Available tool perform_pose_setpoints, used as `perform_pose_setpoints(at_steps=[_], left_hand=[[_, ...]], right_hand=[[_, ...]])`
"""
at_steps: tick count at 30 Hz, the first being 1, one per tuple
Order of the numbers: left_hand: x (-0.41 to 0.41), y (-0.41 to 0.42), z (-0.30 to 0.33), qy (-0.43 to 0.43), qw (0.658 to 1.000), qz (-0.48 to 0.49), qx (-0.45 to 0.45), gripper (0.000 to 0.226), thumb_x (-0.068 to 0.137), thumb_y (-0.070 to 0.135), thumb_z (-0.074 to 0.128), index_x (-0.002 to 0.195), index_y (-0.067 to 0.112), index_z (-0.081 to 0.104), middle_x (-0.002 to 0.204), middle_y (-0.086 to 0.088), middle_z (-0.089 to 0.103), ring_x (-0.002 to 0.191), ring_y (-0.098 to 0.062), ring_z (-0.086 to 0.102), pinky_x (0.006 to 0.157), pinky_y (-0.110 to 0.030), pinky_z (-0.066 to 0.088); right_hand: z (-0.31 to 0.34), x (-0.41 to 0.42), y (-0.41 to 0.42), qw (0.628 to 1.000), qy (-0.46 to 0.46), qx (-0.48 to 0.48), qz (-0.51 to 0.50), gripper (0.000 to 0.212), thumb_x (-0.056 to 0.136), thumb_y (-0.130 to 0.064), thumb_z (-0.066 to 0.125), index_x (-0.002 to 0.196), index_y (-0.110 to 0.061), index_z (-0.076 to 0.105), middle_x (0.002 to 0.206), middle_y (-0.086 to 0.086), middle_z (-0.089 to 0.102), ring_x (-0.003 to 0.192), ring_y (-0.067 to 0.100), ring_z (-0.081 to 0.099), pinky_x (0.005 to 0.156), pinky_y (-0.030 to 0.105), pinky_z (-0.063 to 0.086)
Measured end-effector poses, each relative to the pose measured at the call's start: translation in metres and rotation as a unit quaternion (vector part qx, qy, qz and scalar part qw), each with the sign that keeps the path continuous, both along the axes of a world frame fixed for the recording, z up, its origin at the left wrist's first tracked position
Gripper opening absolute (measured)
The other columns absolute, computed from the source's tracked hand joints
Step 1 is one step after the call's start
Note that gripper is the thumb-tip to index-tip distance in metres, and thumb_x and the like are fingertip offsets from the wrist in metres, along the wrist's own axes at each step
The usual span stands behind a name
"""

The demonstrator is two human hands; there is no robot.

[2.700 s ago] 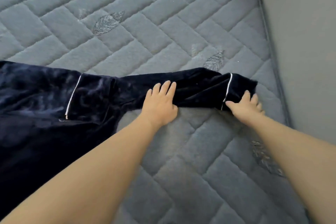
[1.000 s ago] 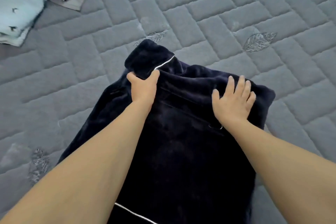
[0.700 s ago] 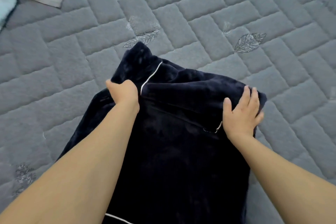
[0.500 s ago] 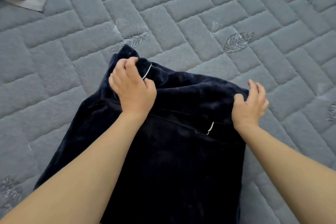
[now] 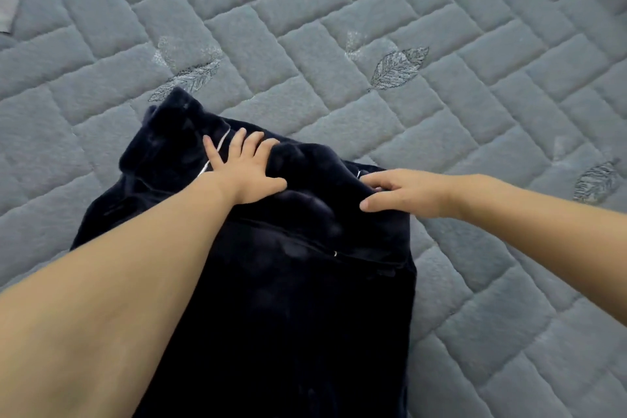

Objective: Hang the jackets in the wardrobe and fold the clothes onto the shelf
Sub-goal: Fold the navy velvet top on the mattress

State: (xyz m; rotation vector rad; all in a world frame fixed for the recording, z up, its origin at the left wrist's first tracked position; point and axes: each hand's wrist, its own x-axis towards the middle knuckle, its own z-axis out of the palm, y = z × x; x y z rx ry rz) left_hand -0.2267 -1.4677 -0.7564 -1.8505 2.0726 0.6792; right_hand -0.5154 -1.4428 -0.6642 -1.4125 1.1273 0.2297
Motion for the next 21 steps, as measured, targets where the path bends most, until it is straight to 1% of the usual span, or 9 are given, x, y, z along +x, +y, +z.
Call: perform_pose_setpoints(at_steps=[2,5,8,10,12,14,17,19,21], left_hand=[[0.001,0.005,0.003,-0.009,1.000,-0.018,-0.011,0.087,0.072,0.067,0.039,0.149,0.043,0.008,0.164,0.009,-0.005,0.149,-0.018,-0.020,0.100,-0.072,-0.024],[-0.002,0.011,0.007,-0.063,0.997,-0.037,-0.032,0.084,0.078,0.064,0.038,0.151,0.040,0.005,0.164,0.006,-0.005,0.149,-0.020,-0.019,0.099,-0.075,-0.022],[-0.016,0.016,0.015,-0.110,0.990,-0.049,-0.069,0.077,0.086,0.051,0.044,0.153,0.029,0.012,0.164,0.000,0.003,0.151,-0.025,-0.011,0.098,-0.077,-0.019],[-0.026,0.022,0.022,-0.104,0.985,-0.076,-0.116,0.068,0.086,0.034,0.050,0.147,0.022,0.023,0.161,-0.003,0.011,0.151,-0.027,-0.002,0.100,-0.077,-0.017],[-0.035,0.028,0.027,-0.066,0.972,-0.128,-0.186,0.060,0.079,0.016,0.053,0.137,0.016,0.036,0.152,-0.006,0.026,0.146,-0.030,0.015,0.106,-0.074,-0.012],[-0.045,0.029,0.030,0.038,0.968,-0.127,-0.211,0.052,0.072,0.004,0.053,0.124,0.011,0.047,0.130,-0.007,0.046,0.129,-0.033,0.039,0.115,-0.066,0.002],[-0.058,0.023,0.031,0.152,0.977,-0.042,-0.146,0.033,0.079,0.000,0.051,0.111,0.010,0.054,0.104,-0.005,0.055,0.104,-0.033,0.051,0.113,-0.054,0.024],[-0.057,0.018,0.027,0.103,0.984,-0.037,-0.137,0.029,0.085,0.003,0.047,0.112,0.011,0.053,0.110,-0.008,0.056,0.106,-0.034,0.048,0.111,-0.055,0.025],[-0.056,0.017,0.022,0.027,0.988,-0.049,-0.142,0.033,0.088,0.005,0.044,0.120,0.012,0.049,0.118,-0.009,0.051,0.112,-0.034,0.044,0.113,-0.062,0.019]], right_hand=[[0.002,-0.001,-0.001,0.998,0.054,0.041,-0.004,0.079,0.062,-0.086,0.057,0.124,-0.038,0.061,0.133,-0.015,0.057,0.126,0.012,0.054,0.112,0.042,0.037],[0.001,-0.008,-0.007,0.965,0.237,0.065,-0.090,0.119,0.050,-0.102,0.038,0.149,-0.035,0.035,0.159,-0.004,0.021,0.148,0.023,0.019,0.121,0.046,0.012],[-0.003,-0.010,-0.009,0.962,0.259,0.032,-0.081,0.088,0.081,-0.075,0.028,0.151,-0.022,0.029,0.160,0.009,0.015,0.147,0.032,0.013,0.118,0.049,0.010],[0.004,-0.012,-0.008,0.966,0.249,0.030,-0.055,0.073,0.078,-0.062,0.030,0.140,-0.026,0.045,0.153,0.009,0.030,0.141,0.033,0.023,0.114,0.049,0.016],[0.009,-0.015,-0.008,0.972,0.208,0.032,-0.108,0.036,0.065,-0.050,0.042,0.088,-0.036,0.065,0.113,0.001,0.060,0.111,0.029,0.048,0.097,0.039,0.035],[0.008,-0.020,-0.008,0.981,0.147,0.047,-0.114,0.009,0.057,-0.035,0.047,0.052,-0.027,0.047,0.063,-0.008,0.054,0.070,0.020,0.044,0.066,0.030,0.032],[0.007,-0.023,-0.010,0.984,0.151,0.089,-0.032,0.011,0.063,-0.035,0.055,0.064,-0.026,0.062,0.075,-0.007,0.065,0.069,0.014,0.057,0.070,0.028,0.038],[0.000,-0.022,-0.012,0.974,0.209,0.068,0.053,0.029,0.073,-0.047,0.058,0.093,-0.027,0.063,0.101,-0.007,0.063,0.094,0.014,0.057,0.084,0.032,0.037],[-0.012,-0.023,-0.010,0.937,0.313,-0.078,0.138,0.032,0.094,-0.053,0.043,0.102,-0.027,0.058,0.113,-0.002,0.057,0.111,0.024,0.048,0.092,0.040,0.033]])
